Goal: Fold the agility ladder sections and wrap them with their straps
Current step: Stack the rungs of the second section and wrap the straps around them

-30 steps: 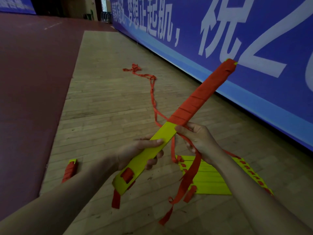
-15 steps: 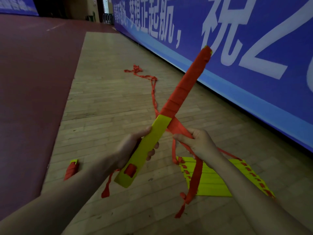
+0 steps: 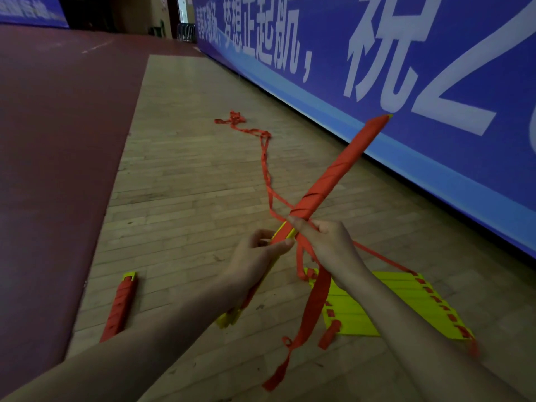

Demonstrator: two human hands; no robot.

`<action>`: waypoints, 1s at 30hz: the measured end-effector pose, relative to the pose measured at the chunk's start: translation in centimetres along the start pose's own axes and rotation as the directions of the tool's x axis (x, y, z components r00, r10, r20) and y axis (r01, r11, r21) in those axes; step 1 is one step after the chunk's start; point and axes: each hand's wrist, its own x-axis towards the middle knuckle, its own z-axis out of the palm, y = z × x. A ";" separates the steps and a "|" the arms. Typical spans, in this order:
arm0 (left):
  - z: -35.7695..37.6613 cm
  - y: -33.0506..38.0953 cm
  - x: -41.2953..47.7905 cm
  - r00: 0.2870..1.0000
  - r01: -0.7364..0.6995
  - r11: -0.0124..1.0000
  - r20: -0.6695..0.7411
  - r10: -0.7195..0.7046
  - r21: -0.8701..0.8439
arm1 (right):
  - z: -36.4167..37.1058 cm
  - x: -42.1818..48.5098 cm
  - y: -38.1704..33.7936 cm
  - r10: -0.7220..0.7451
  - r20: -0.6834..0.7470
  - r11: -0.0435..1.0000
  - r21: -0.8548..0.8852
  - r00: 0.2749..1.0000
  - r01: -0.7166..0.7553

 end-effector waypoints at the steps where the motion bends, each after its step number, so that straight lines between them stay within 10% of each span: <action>1: 0.2 -0.1 -0.2 1.000 -0.016 1.000 -0.020 0.017 0.006 | 0.1 0.0 0.1 0.010 -0.005 1.000 0.003 1.000 -0.009; 9: -0.9 1.4 -1.1 0.989 -0.076 0.991 0.131 0.062 0.106 | -0.2 0.1 -0.6 0.120 0.019 0.963 0.241 0.993 -0.121; 14: -2.8 2.8 -1.8 0.825 0.126 0.988 0.562 -0.056 -0.085 | -1.5 -0.3 -1.6 0.036 0.131 0.885 0.457 0.991 -0.092; 21: -3.2 2.5 -1.4 0.682 0.373 0.874 0.731 -0.030 -0.312 | -2.2 -0.4 -1.7 -0.044 0.153 0.858 0.511 0.987 -0.041; 30: -2.6 1.2 -0.6 0.910 0.180 0.974 0.399 -0.113 -0.136 | -1.5 -0.1 0.1 0.005 0.184 0.980 0.193 0.983 -0.041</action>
